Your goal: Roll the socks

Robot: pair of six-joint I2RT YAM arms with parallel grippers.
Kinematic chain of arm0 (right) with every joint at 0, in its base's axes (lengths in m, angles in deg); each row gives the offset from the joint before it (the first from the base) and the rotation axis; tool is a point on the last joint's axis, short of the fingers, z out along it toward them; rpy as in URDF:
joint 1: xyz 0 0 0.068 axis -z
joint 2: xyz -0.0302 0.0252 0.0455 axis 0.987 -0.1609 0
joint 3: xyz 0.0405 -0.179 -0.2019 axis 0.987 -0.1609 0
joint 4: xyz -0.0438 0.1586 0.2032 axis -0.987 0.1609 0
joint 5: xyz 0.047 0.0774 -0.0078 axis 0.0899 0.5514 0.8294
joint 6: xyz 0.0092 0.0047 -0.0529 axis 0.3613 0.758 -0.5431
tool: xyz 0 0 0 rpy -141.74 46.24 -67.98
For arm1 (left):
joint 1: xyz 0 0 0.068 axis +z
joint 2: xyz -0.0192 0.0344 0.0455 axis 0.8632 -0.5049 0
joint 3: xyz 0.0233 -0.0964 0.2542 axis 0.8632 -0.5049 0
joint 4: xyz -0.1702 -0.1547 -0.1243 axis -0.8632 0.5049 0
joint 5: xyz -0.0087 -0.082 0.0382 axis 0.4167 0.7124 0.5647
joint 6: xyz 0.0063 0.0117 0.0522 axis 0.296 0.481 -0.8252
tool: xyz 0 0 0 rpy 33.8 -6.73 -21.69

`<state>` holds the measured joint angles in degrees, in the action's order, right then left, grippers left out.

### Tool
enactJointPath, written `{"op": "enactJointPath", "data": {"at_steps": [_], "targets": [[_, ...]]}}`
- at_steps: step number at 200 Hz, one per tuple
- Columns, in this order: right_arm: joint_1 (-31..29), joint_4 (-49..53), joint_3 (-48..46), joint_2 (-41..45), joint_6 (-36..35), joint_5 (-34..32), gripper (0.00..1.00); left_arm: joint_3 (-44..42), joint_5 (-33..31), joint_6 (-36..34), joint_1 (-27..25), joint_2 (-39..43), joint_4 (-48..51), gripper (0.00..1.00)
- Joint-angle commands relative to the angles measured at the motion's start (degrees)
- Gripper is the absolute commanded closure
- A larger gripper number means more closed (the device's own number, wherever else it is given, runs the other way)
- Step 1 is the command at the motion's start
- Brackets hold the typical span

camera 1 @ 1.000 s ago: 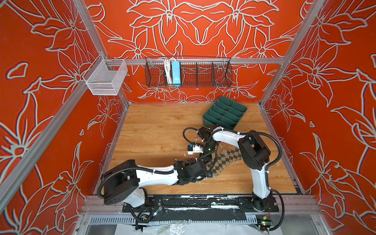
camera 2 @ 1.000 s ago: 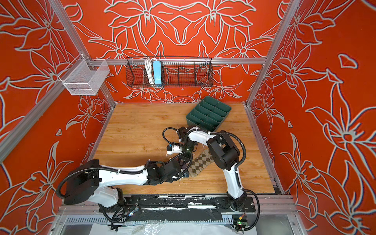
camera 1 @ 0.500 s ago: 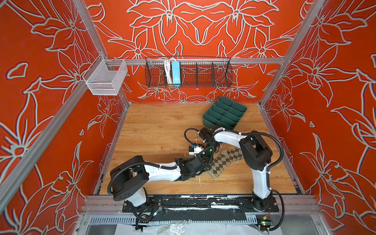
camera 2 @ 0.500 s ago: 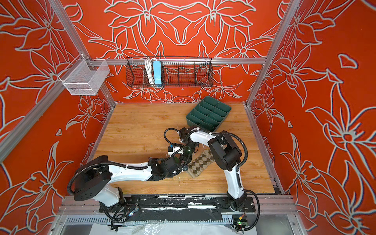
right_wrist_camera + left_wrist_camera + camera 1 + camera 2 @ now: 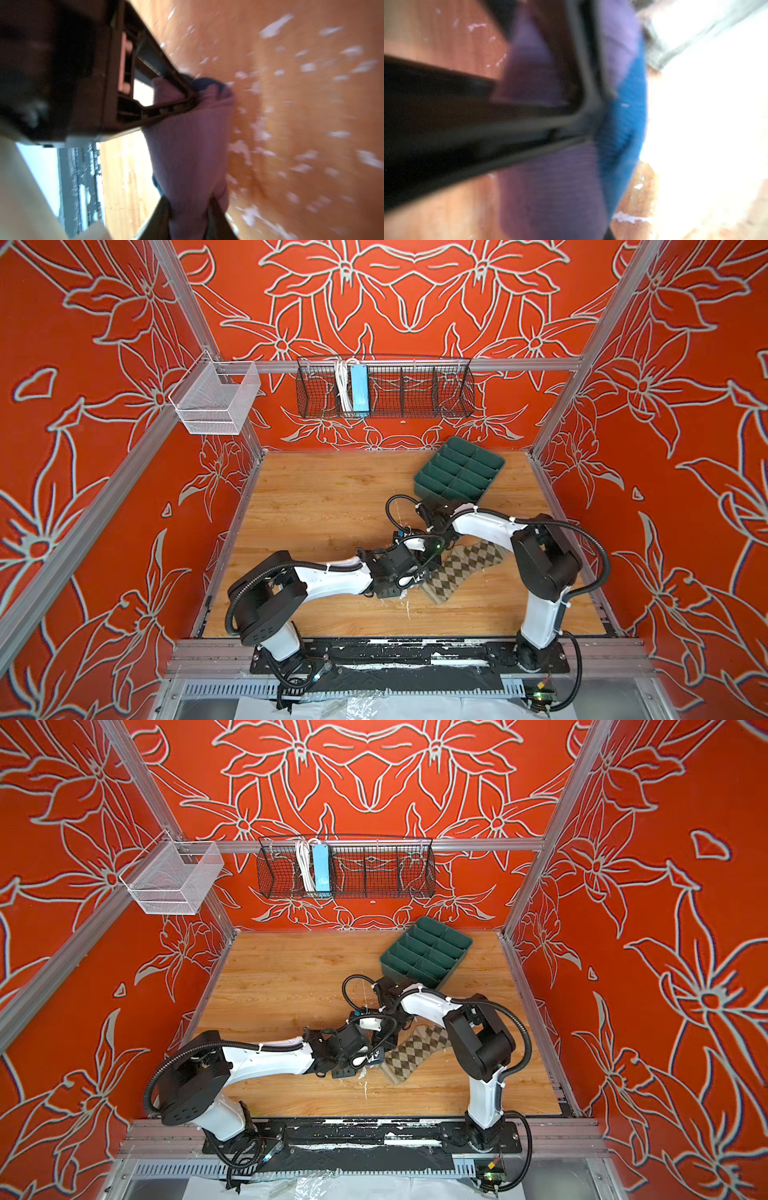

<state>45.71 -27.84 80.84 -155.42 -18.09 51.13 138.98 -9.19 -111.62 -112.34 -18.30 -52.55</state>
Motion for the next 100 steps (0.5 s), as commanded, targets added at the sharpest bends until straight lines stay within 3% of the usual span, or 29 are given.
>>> {"op": "enactJointPath", "data": {"at_steps": [1,50,77,100], "targets": [[0.8,-2.1,-2.8,6.5,1.3,4.5,0.65,1.4,6.0,3.4,3.8,-3.3,7.3,1.0],[6.9,-13.8,-10.9,21.6,8.3,2.8,0.55,5.4,13.0,3.0,7.9,-6.4,13.5,1.0],[10.1,-22.4,-17.2,32.4,14.4,-5.1,0.52,7.4,17.1,2.6,10.6,-7.0,16.0,1.0],[10.2,-25.1,-21.6,42.7,13.4,-9.2,0.49,10.9,21.9,1.5,13.1,-8.9,21.2,1.0]]}}
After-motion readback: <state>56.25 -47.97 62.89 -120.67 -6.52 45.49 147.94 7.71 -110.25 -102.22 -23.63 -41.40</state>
